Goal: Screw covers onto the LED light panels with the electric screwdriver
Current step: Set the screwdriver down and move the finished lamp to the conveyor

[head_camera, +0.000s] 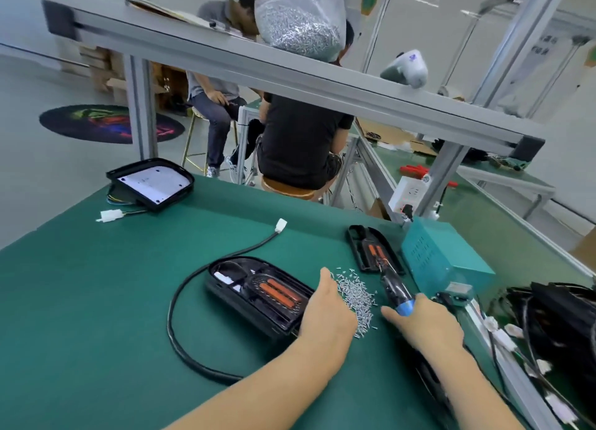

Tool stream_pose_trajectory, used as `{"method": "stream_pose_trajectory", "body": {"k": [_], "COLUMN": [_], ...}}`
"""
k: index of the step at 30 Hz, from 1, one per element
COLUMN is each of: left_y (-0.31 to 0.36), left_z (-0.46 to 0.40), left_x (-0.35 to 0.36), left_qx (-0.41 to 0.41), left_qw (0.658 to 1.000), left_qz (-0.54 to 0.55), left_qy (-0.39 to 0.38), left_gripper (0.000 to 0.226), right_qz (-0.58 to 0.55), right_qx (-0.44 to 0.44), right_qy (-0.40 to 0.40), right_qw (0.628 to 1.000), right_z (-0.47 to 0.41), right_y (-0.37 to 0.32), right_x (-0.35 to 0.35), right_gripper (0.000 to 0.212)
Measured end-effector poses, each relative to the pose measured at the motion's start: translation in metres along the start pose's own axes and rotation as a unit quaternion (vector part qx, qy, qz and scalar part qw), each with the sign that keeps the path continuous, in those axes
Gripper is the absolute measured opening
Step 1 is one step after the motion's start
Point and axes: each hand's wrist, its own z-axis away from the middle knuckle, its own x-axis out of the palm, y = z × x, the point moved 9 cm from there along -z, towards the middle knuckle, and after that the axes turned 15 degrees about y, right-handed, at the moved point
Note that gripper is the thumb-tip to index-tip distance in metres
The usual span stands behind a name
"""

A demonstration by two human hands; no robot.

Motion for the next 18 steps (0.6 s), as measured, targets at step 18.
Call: {"method": "stream_pose_trajectory", "body": {"k": [18], "left_y": [0.006], "left_z": [-0.007], "left_x": [0.012], "left_qx": [0.023], "left_qw": [0.999], "left_qz": [-0.023], "left_qy": [-0.004], "left_gripper": [0.047], "right_qz": [0.061], "right_qx": [-0.139], "right_qy": [0.069], "right_qw": [0.986], "right_z": [0.008], "right_y": [-0.077], "right_x": [-0.039], "right_gripper": [0.068]}}
